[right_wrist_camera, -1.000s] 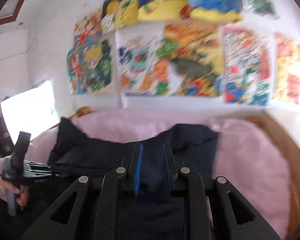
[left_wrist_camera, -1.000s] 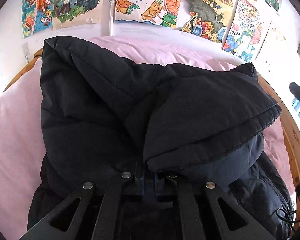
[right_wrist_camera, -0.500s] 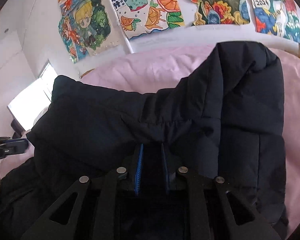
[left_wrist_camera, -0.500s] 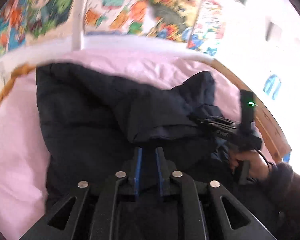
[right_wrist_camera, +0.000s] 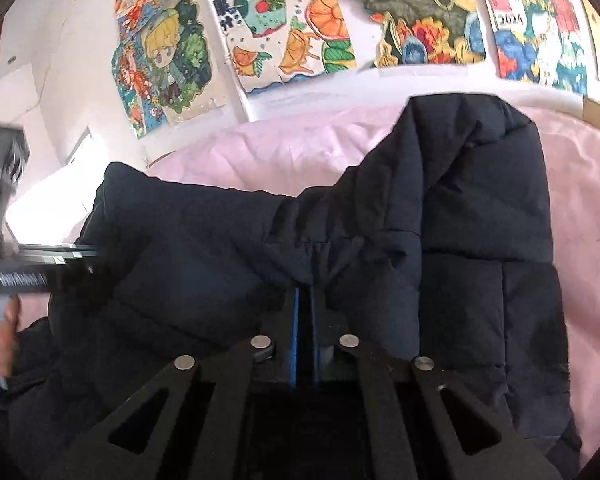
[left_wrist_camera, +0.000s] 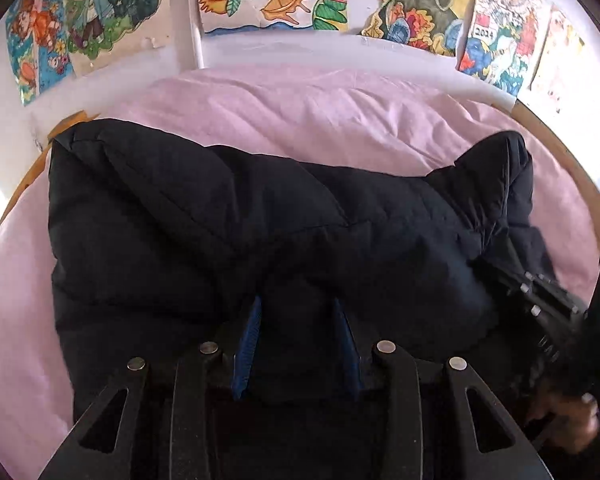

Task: Fold large clothes
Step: 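Fold the hem toward the collar with the left gripper and release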

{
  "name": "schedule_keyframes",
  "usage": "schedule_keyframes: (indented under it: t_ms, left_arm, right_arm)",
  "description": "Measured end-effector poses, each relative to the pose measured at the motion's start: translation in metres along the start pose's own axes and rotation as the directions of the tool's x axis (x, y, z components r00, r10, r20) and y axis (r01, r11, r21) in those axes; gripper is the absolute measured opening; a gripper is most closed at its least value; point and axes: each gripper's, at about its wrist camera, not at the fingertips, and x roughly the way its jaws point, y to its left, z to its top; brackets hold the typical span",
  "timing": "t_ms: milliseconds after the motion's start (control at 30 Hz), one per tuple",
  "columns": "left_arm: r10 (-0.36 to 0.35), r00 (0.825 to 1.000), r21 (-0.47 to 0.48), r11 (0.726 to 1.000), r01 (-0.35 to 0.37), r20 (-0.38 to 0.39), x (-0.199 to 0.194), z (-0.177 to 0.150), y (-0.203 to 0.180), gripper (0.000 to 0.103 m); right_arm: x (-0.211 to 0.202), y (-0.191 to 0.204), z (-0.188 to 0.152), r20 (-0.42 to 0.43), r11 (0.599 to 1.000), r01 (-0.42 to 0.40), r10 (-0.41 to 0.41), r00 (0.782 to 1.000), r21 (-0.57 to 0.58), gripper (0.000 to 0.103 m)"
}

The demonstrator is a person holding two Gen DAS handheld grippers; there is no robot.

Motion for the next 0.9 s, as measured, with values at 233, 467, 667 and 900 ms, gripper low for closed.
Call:
schedule_keyframes:
  t_ms: [233, 467, 667, 900]
  left_arm:
    - [-0.031, 1.0, -0.054, 0.998, 0.031, 0.006, 0.037, -0.004, 0.015, 0.036]
    - [-0.015, 1.0, -0.06, 0.998, 0.016, 0.016, 0.066, -0.003, 0.016, 0.036]
    - [-0.017, 0.999, -0.068, 0.997, 0.02, 0.047, 0.073, -0.007, 0.018, 0.037]
    - [-0.084, 0.992, -0.093, 0.991, 0.092, 0.095, 0.038, -0.011, 0.02, 0.069]
  right_arm:
    - [0.037, 0.002, -0.002, -0.03, 0.999, 0.02, -0.022, 0.999, -0.042, 0.001]
    - [0.063, 0.006, -0.005, -0.027, 0.995, 0.058, -0.06, 0.998, -0.082, 0.001]
    - [0.072, 0.004, -0.007, -0.022, 0.994, 0.065, -0.067, 0.998, -0.083, 0.001]
    - [0.053, -0.004, -0.006, 0.001, 1.0, -0.019, 0.019, 1.0, -0.024, 0.004]
